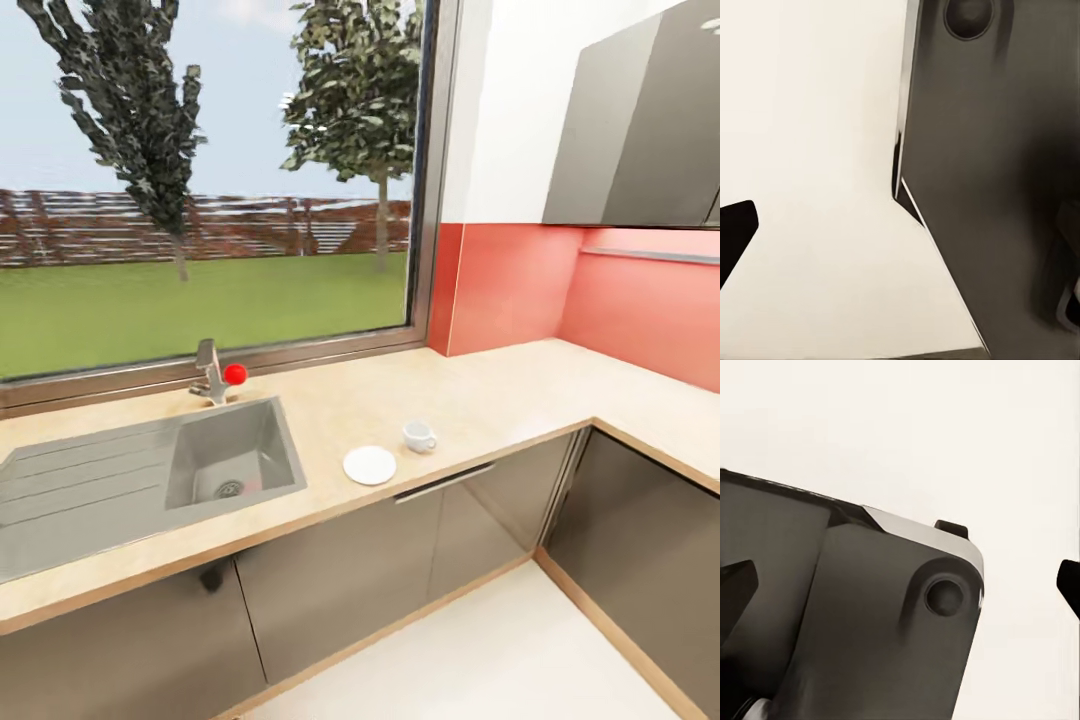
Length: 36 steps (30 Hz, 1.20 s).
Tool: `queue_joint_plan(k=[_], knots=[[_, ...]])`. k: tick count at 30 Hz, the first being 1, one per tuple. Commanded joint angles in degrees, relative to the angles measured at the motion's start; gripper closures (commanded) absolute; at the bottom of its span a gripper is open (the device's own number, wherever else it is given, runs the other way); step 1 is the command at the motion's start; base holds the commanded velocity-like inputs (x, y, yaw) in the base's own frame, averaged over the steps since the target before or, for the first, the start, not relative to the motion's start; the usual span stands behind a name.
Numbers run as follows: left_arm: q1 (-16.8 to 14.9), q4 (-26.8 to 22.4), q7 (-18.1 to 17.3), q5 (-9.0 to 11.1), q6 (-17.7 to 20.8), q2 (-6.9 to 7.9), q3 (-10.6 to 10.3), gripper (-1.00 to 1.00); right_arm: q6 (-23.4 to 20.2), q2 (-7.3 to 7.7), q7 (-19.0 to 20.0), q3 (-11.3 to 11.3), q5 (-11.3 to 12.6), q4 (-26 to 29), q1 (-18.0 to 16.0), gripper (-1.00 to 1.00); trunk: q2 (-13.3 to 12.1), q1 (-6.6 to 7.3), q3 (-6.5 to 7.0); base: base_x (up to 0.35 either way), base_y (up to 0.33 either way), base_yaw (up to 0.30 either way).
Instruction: Set up a coffee station on the kitchen countertop: keep the coffee maker on the countertop, move the bottle of coffee from the kitchen shelf to the counter next to the coffee maker, place a paper coffee filter on top of the coffee maker, put the saucer next to the coffee maker with the coffee cup on the saucer, and place the electric kettle next to the coffee maker.
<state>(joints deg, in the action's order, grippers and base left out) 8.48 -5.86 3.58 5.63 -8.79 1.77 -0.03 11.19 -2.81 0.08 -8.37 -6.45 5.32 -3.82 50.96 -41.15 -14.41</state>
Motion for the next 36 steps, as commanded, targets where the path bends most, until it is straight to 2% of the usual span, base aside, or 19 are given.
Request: queue_joint_plan(k=[1, 15, 24, 29, 30, 33, 35, 36], knots=[[0.0, -0.1, 0.0, 0.6, -0.1, -0.01, -0.1, -1.0, 0.1, 0.0, 0.0, 0.1, -0.6, 0.0, 0.0, -1.0, 0.0, -0.01, -0.06, 0.001, -0.3, 0.286], [0.0, -0.1, 0.0, 0.6, -0.1, -0.04, -0.1, -1.0, 0.1, 0.0, 0.0, 0.1, -0.6, -0.1, -0.1, -1.0, 0.0, -0.01, -0.06, 0.0, -0.3, 0.215], [0.0, -0.2, 0.0, 0.5, -0.1, 0.03, -0.2, -1.0, 0.1, -0.08, 0.0, 0.0, -0.6, 0.1, 0.0, -1.0, 0.0, -0.01, -0.06, -0.051, -0.3, 0.021], [-0.3, -0.3, -0.1, 0.0, -0.2, 0.54, -0.5, -1.0, 0.1, -0.17, 0.2, -0.2, -0.7, 5.7, -0.1, -1.0, 0.0, -0.01, -0.06, -0.162, -0.224, 0.0], [-0.6, -1.2, -0.6, 0.0, -0.4, 1.82, -0.6, -1.0, 0.2, -0.17, 0.4, -0.4, -0.8, 7.8, 0.0, -1.0, 0.0, -0.01, -0.06, -0.089, -0.096, 0.0], [-0.7, -4.1, -1.3, -1.0, -1.0, 3.2, -0.6, -1.0, 1.2, -0.17, 0.7, -0.5, -0.9, 10.8, 0.0, -1.0, 0.0, -0.01, -0.06, -0.039, -0.042, 0.0], [-0.7, -10.7, -6.0, -4.5, -1.3, 4.82, -0.6, -1.0, 2.5, -0.17, 1.7, -0.6, -0.9, 14.8, 0.0, -1.0, 0.0, -0.01, -0.06, -0.01, -0.011, 0.0], [-0.7, -15.2, -10.8, -6.4, -1.3, 6.11, -0.5, -1.0, 3.2, -0.17, 2.7, -0.6, -0.9, 16.3, -0.1, -1.0, 0.0, -0.01, -0.06, -0.004, -0.004, 0.0]])
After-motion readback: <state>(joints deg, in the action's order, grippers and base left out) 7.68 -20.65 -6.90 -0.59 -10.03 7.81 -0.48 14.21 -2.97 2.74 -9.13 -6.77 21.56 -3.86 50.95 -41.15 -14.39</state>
